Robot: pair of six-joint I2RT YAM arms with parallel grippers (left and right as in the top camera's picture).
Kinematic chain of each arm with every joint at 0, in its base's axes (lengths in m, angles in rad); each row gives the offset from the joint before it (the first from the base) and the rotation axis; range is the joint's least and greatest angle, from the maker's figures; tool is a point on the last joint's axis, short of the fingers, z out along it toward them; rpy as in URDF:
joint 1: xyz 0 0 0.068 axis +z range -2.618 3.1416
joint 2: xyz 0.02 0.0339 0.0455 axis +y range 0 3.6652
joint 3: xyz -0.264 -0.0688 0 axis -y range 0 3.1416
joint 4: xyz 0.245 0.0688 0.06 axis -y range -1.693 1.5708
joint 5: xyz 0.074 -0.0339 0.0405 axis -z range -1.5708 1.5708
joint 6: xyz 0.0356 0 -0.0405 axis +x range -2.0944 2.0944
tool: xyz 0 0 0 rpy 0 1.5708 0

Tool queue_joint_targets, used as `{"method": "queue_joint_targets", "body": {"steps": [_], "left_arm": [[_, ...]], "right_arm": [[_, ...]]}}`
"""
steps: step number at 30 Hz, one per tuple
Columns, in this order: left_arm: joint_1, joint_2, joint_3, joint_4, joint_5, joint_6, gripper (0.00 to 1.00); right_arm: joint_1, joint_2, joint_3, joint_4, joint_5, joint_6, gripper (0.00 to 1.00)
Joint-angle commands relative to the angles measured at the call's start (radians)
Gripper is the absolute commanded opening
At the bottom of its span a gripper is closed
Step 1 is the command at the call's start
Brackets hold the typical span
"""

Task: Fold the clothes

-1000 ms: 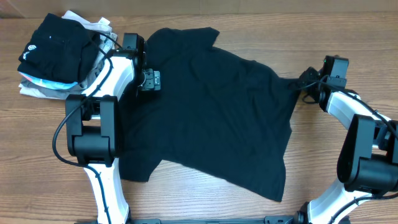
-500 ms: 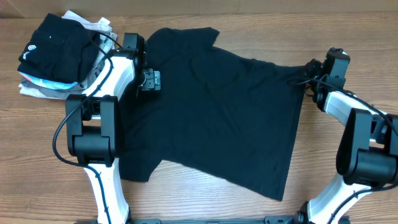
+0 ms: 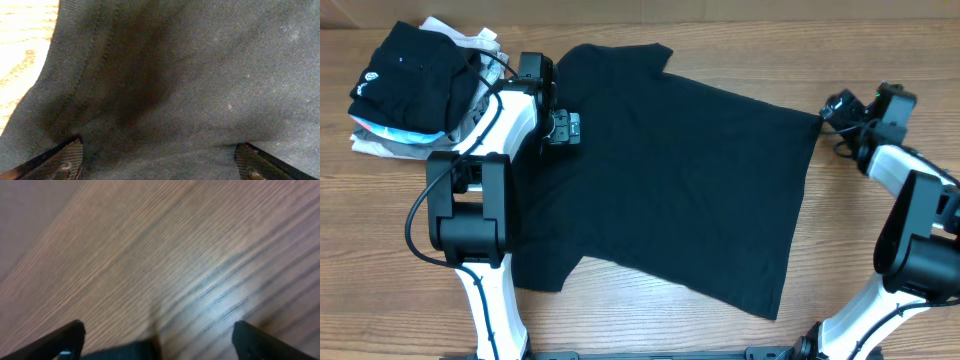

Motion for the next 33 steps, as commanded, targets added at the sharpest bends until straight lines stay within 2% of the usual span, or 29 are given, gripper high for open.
{"method": "queue_joint_targets", "body": {"steps": [1,6,11,14,19,23,29,33], "left_arm": [[-0.019,0.073,0.043,-0.064,-0.021,0.063,1.0],[-0.019,0.072,0.233,-0.206,-0.046,0.073,1.0],[-0.019,0.072,0.488,-0.405,-0.054,0.066,1.0],[-0.019,0.065,0.662,-0.56,-0.049,0.003,1.0],[-0.019,0.01,0.854,-0.8,-0.048,-0.077,1.0],[-0.02,-0.068,0.877,-0.896,-0.043,-0.097,1.0],[-0.026,-0.225,0.849,-0.896,-0.001,-0.109,1.0],[-0.027,-0.36,0.79,-0.896,0.007,-0.127,1.0]], "right_arm": [[-0.005,-0.084,0.099,-0.108,-0.065,-0.004,1.0],[-0.005,-0.222,0.203,-0.332,-0.068,-0.057,1.0],[0.0,-0.399,0.289,-0.628,-0.101,-0.071,1.0],[0.002,-0.544,0.295,-0.774,-0.155,-0.072,1.0],[0.041,-0.771,0.295,-0.963,-0.164,-0.082,1.0],[0.071,-0.888,0.295,-1.065,-0.158,-0.067,1.0],[0.089,-0.975,0.295,-1.276,-0.147,0.029,1.0],[0.089,-0.993,0.295,-1.43,-0.126,0.038,1.0]]}}
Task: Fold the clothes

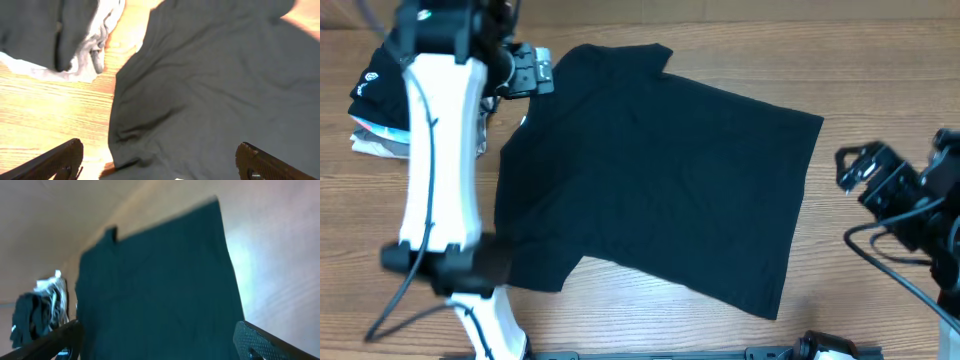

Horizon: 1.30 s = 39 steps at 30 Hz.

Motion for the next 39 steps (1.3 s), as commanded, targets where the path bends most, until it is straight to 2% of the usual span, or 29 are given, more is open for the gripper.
{"method": "queue_joint_targets", "body": {"steps": [1,5,9,12,18,23,26,30,31,33,36,39], "left_arm": [[-0.012,-0.165,-0.068,-0.006,0.027,-0.044,1.0],[-0.012,-0.335,-0.273,-0.006,0.016,-0.081,1.0],[-0.011,-0.522,-0.53,-0.005,-0.091,-0.225,1.0],[-0.011,-0.655,-0.699,0.027,-0.165,-0.339,1.0],[-0.011,-0.827,-0.997,0.198,-0.168,-0.502,1.0],[-0.011,-0.824,-1.218,0.33,-0.168,-0.603,1.0],[-0.002,-0.784,-1.353,0.468,-0.168,-0.711,1.0],[0.036,-0.702,-1.483,0.622,-0.151,-0.887,1.0],[0.063,-0.656,-1.525,0.66,-0.136,-0.983,1.0],[0.092,-0.605,-1.554,0.673,-0.093,-1.051,1.0],[0.138,-0.527,-1.573,0.666,-0.022,-1.063,1.0],[0.159,-0.478,-1.586,0.661,-0.034,-1.043,0.97]], "right_arm": [[0.006,-0.01,0.009,-0.099,0.051,0.045,1.0],[0.006,-0.018,0.009,-0.235,0.142,0.067,1.0],[0.006,-0.018,0.004,-0.332,0.15,0.11,1.0],[0.024,-0.035,-0.032,-0.33,0.137,0.147,1.0],[0.105,-0.039,-0.125,-0.285,0.14,0.188,1.0],[0.2,-0.028,-0.226,-0.225,0.203,0.275,1.0],[0.264,0.009,-0.266,-0.194,0.261,0.314,1.0],[0.336,0.102,-0.269,-0.19,0.275,0.325,1.0],[0.365,0.148,-0.269,-0.187,0.275,0.335,1.0],[0.394,0.192,-0.269,-0.176,0.272,0.338,1.0],[0.417,0.23,-0.269,-0.156,0.254,0.343,1.0],[0.418,0.235,-0.269,-0.118,0.213,0.362,1.0]]}}
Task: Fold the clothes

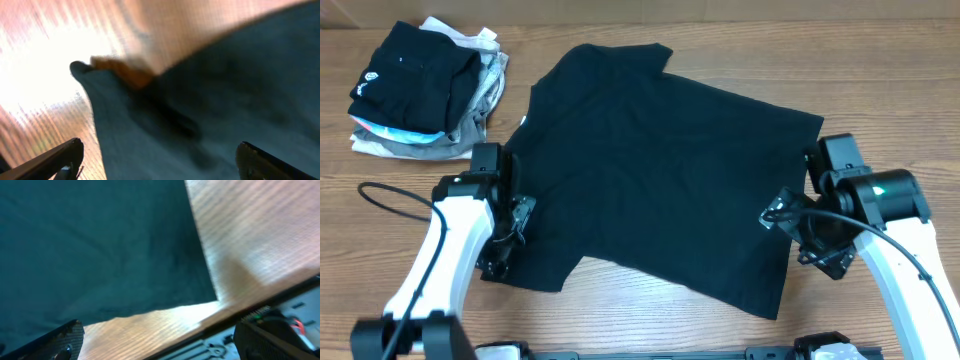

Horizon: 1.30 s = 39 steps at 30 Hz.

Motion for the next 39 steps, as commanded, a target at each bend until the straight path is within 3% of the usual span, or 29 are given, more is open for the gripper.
{"method": "queue_joint_targets", "body": {"steps": [1,6,11,14,20,23,25,33,39], "left_arm": [[0.029,0.047,-0.027,-0.005,0.025,-0.064,0.96],[0.063,0.051,-0.082,0.037,0.006,-0.064,0.93],[0.128,0.051,-0.15,0.074,-0.039,-0.057,0.85],[0.171,0.051,-0.157,0.102,-0.05,0.021,0.82],[0.191,0.051,-0.157,0.195,-0.087,0.233,0.65],[0.19,0.052,-0.157,0.24,-0.082,0.321,0.48],[0.189,0.052,-0.157,0.252,-0.083,0.35,0.42],[0.189,0.052,-0.157,0.228,-0.063,0.439,0.33],[0.19,0.051,-0.145,0.169,-0.064,0.463,0.34]], "right_arm": [[0.006,-0.006,-0.001,0.03,-0.03,0.046,1.0],[0.006,-0.006,-0.002,0.057,-0.033,0.044,1.0],[0.006,-0.006,-0.004,0.056,-0.038,0.042,0.91],[0.006,-0.006,-0.004,0.057,-0.041,0.042,0.89],[0.006,-0.006,-0.015,0.068,-0.04,0.067,0.81],[0.008,-0.006,-0.064,0.084,-0.046,0.117,0.77],[0.013,-0.006,-0.116,0.099,-0.058,0.143,0.71],[0.014,-0.013,-0.204,0.101,-0.094,0.166,0.69],[0.014,-0.029,-0.204,0.094,-0.116,0.143,0.72]]}}
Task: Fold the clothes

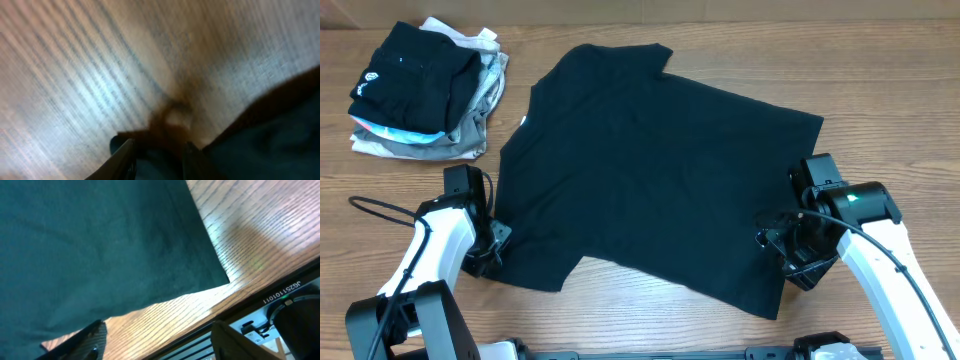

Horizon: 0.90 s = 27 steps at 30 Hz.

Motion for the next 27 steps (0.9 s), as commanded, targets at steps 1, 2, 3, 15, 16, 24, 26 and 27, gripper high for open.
{"method": "queue_joint_targets", "body": {"steps": [1,2,3,15,16,24,26,27], "left_arm": [[0.003,0.004,0.014,-0.044,-0.006,0.038,0.36],[0.003,0.004,0.019,-0.066,-0.006,0.038,0.38],[0.003,0.004,0.019,-0.077,-0.006,0.037,0.4],[0.003,0.004,0.015,-0.137,0.031,-0.065,0.5],[0.003,0.004,0.01,-0.13,0.023,-0.076,0.5],[0.002,0.004,-0.084,0.046,0.028,-0.084,0.33],[0.002,0.004,-0.096,0.058,0.044,-0.083,0.3],[0.002,0.004,-0.1,0.057,0.056,-0.083,0.28]], "right_arm": [[0.007,-0.026,-0.001,-0.008,-0.016,-0.003,0.73],[0.007,-0.026,-0.002,-0.013,-0.016,-0.003,0.73],[0.007,-0.026,-0.002,-0.014,-0.016,-0.001,0.73],[0.007,-0.026,-0.01,0.037,-0.014,0.053,0.76],[0.007,-0.026,-0.01,0.038,-0.012,0.053,0.75],[0.007,-0.026,-0.01,0.038,0.018,0.053,0.75],[0.007,-0.026,-0.01,0.035,0.018,0.053,0.76],[0.007,-0.026,-0.01,0.033,0.018,0.053,0.76]]}}
